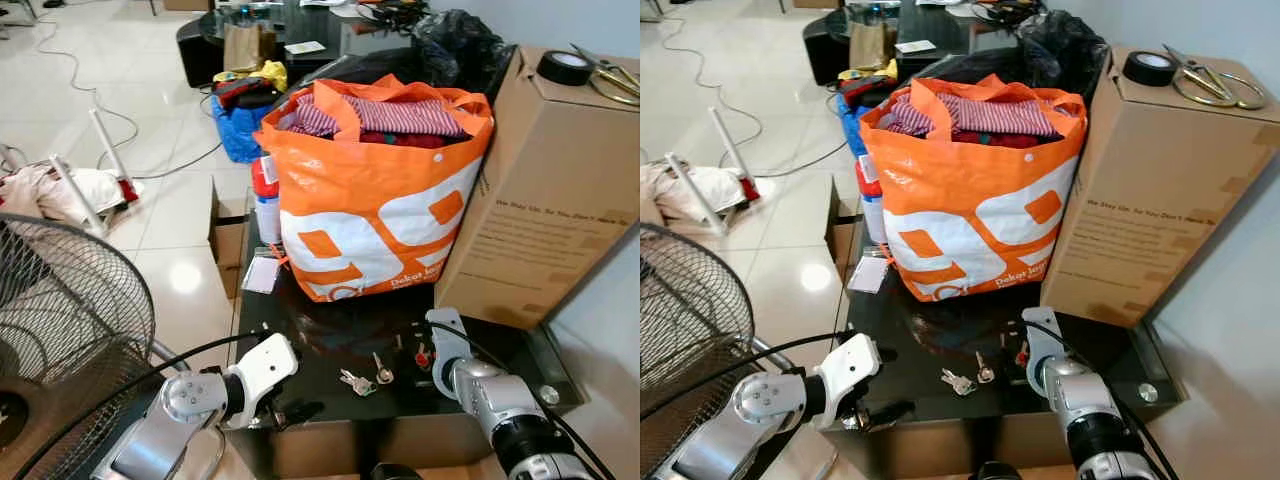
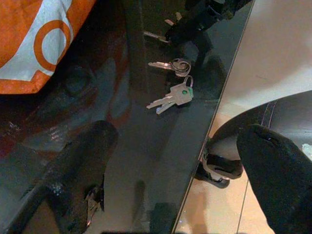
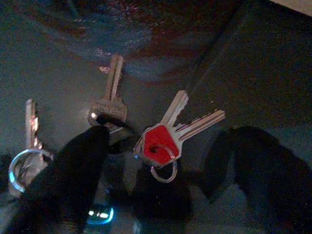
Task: Hang keys on a hook
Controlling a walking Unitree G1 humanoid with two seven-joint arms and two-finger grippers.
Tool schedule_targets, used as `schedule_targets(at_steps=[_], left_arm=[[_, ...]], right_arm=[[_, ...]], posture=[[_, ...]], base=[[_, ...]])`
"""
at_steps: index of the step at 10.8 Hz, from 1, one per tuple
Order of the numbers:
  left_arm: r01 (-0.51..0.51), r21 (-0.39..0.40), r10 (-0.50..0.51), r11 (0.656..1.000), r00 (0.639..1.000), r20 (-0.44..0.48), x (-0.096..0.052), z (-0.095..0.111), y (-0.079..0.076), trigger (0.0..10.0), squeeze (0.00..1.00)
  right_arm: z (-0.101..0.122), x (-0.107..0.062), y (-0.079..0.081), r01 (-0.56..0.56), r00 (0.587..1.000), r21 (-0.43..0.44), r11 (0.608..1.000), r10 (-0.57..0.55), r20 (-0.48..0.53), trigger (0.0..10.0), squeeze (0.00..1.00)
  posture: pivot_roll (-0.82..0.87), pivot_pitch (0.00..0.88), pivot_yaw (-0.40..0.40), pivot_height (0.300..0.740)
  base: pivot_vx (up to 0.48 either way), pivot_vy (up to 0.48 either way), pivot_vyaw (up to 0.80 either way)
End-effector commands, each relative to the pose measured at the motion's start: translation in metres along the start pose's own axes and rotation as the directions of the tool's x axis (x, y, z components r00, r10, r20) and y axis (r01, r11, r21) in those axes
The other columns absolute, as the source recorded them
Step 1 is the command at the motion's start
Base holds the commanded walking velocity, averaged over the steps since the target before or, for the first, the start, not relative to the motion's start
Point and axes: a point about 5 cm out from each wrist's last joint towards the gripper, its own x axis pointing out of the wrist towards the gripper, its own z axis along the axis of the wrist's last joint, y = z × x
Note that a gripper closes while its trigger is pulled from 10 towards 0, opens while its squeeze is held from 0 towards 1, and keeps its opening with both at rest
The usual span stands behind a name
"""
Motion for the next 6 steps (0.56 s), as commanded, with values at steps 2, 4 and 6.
schedule_targets(at_steps=[2,4,6], left_arm=[[0.001,0.011,-0.001,1.0,1.0,0.005,-0.0009,0.0032,0.0013,10.0,0.05],[0.009,0.013,-0.009,1.0,1.0,0.007,0.0003,0.0044,0.0019,10.0,0.05],[0.016,0.014,-0.016,1.0,1.0,0.01,0.0015,0.0053,0.0014,10.0,0.05]], right_arm=[[-0.0015,0.0022,-0.0091,0.028,1.0,0.022,0.999,-0.028,-0.001,3.2,0.0],[-0.0015,0.0017,-0.0117,-0.004,1.0,0.071,0.997,0.004,-0.003,2.5,0.0],[0.0058,-0.0017,-0.0114,-0.085,0.996,0.124,0.989,0.081,0.042,10.0,0.0]], posture=[[-0.2,0.0,0.008,0.74],[-0.21,0.0,0.014,0.74],[-0.22,0.0,0.018,0.74]], base=[[0.0,0.0,0.0],[0.0,0.0,0.0],[0.0,0.0,0.0]])
